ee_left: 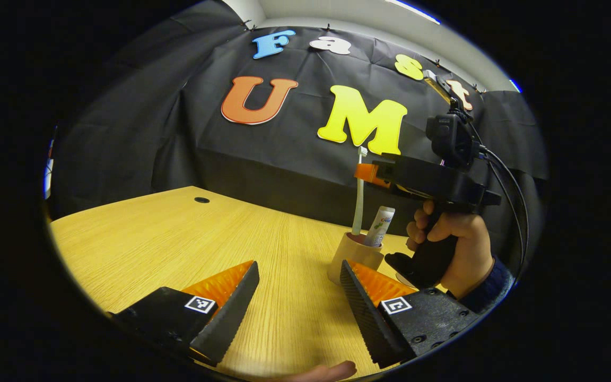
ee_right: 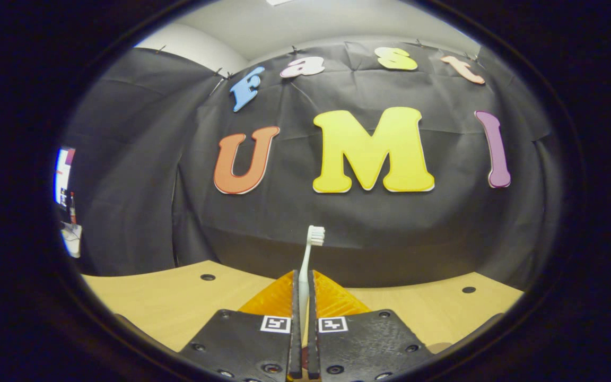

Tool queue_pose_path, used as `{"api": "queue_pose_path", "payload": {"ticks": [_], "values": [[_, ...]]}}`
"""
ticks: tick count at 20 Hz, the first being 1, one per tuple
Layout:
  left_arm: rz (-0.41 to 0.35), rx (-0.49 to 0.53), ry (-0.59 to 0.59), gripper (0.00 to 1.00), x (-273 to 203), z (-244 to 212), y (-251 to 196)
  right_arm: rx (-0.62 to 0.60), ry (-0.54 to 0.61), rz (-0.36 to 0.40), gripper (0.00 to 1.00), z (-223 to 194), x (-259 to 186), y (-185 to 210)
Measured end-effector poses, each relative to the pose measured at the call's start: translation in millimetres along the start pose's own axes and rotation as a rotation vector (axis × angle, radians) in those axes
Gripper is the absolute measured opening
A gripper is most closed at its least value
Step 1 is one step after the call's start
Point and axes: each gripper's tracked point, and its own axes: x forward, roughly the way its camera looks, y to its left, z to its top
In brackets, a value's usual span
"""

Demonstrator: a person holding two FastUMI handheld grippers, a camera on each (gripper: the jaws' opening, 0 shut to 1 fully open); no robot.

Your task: Put the toothbrush and toothpaste on the desktop into the cup, then pick up the cup and place it on the coaster on the desktop.

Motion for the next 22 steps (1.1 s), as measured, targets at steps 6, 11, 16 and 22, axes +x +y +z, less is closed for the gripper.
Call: {"api": "queue_pose_path", "payload": {"ticks": [6,11,16,22], "values": [[-0.005,-0.013,0.017,0.98,3.1,-8.0,-3.7,0.001,-0.020,-0.031,0.05,2.9,-3.4,-15.4],[-0.011,-0.007,0.019,0.98,3.6,-9.5,-7.9,-0.045,-0.037,-0.044,0.08,-2.9,-5.4,-15.2],[-0.014,-0.012,0.034,0.97,6.2,-15.4,-10.1,-0.092,-0.056,-0.027,0.29,1.5,-16.6,-4.6],[-0.035,-0.007,0.098,0.96,14.6,-18.0,-20.8,-0.042,-0.047,-0.041,0.95,22.2,-57.2,-20.9]]}}
